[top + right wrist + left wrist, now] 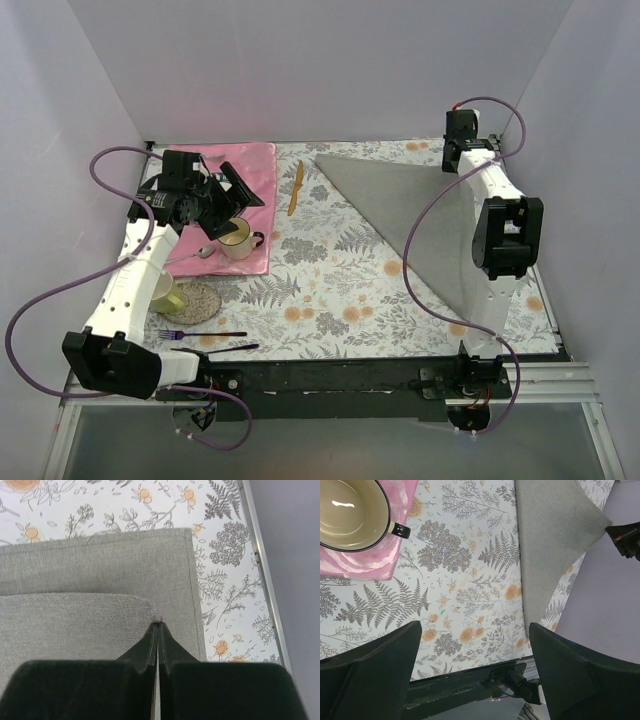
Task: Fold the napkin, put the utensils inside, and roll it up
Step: Fold the napkin
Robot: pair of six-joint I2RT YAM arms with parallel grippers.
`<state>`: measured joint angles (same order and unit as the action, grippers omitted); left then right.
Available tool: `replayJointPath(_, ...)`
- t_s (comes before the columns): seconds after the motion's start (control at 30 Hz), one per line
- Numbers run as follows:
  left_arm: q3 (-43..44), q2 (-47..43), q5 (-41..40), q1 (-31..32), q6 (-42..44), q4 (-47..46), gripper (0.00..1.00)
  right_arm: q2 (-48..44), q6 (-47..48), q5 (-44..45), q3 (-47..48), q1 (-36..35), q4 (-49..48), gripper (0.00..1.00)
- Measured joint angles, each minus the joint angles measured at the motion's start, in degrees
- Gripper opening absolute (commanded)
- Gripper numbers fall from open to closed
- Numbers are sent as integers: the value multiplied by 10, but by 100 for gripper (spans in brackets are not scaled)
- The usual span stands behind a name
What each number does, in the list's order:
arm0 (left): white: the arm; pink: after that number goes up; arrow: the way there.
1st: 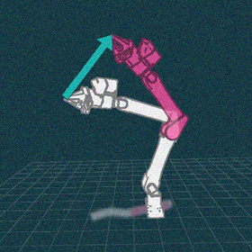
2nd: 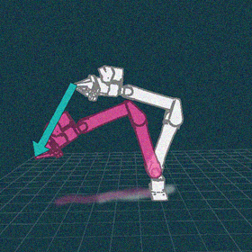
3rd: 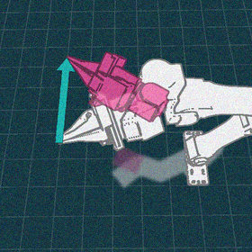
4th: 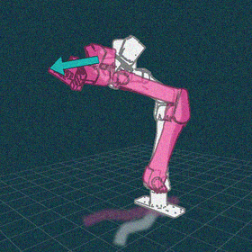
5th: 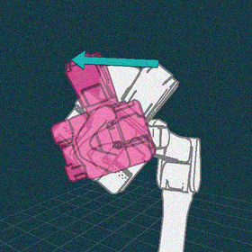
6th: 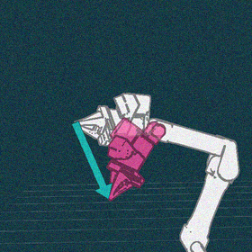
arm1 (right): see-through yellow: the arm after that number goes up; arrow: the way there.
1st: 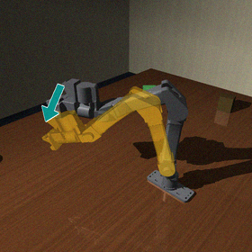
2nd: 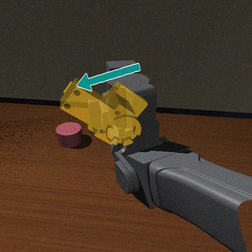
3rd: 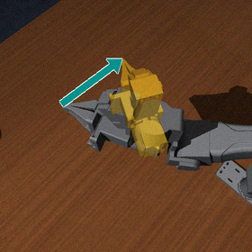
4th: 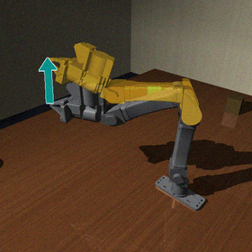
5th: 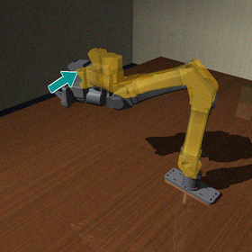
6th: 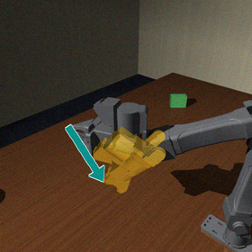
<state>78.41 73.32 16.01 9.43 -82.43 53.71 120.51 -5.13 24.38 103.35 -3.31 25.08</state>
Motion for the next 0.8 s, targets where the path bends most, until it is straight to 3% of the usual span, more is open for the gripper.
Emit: replayJointPath(0.8, 5, 43, 10, 0, -14, -20, 88, 104, 6, 10, 142, 46, -4, 1)
